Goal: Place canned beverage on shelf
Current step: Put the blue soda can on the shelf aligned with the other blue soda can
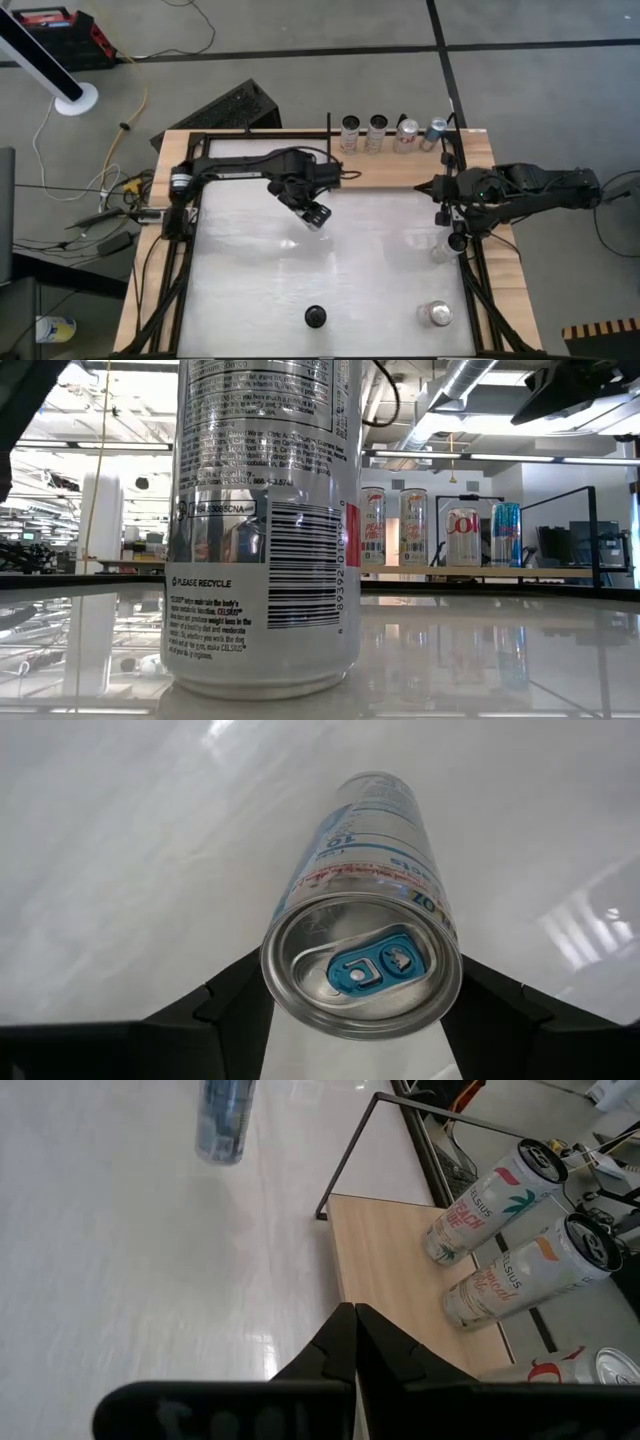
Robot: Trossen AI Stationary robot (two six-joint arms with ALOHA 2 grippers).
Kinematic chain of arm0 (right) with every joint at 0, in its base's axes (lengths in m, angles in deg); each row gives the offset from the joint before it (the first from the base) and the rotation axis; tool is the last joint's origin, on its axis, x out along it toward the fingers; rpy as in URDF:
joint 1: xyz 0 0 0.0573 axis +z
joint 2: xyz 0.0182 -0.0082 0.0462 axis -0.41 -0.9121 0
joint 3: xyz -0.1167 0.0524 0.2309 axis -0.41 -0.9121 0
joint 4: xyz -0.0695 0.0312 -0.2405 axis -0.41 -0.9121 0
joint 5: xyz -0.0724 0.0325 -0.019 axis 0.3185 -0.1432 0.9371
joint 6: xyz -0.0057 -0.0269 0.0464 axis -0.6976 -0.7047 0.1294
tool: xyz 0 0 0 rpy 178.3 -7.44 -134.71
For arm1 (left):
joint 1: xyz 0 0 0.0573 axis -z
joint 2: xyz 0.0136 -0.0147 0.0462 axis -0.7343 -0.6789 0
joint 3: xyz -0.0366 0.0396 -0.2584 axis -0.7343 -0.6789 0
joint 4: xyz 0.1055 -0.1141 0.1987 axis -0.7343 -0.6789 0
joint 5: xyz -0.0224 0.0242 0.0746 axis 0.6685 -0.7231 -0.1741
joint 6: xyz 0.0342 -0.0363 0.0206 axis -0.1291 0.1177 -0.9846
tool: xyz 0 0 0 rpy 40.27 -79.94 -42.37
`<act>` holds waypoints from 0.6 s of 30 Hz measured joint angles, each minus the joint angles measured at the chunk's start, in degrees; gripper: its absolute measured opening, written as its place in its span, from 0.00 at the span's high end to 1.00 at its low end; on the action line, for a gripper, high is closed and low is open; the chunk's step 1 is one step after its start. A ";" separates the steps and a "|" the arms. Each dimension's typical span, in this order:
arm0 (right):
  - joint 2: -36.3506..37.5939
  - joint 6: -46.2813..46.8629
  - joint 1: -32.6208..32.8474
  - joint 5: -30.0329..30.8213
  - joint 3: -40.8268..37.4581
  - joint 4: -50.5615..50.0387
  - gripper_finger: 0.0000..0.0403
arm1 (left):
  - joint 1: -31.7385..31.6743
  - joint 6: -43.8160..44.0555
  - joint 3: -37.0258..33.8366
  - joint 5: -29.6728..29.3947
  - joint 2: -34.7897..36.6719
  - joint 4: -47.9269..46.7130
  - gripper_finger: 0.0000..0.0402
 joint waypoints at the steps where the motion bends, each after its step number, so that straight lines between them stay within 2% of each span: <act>1: 0.00 0.00 0.00 0.00 0.00 0.00 0.93 | 0.16 -0.47 1.10 0.00 -1.07 -0.64 0.45; 8: 0.00 0.00 0.00 0.03 0.00 -0.09 0.93 | 1.07 -2.45 3.40 1.14 -5.33 -1.27 0.44; 18: 0.00 0.00 0.00 0.07 0.00 -0.07 0.93 | 1.22 -6.03 3.45 1.51 -5.59 -0.74 0.32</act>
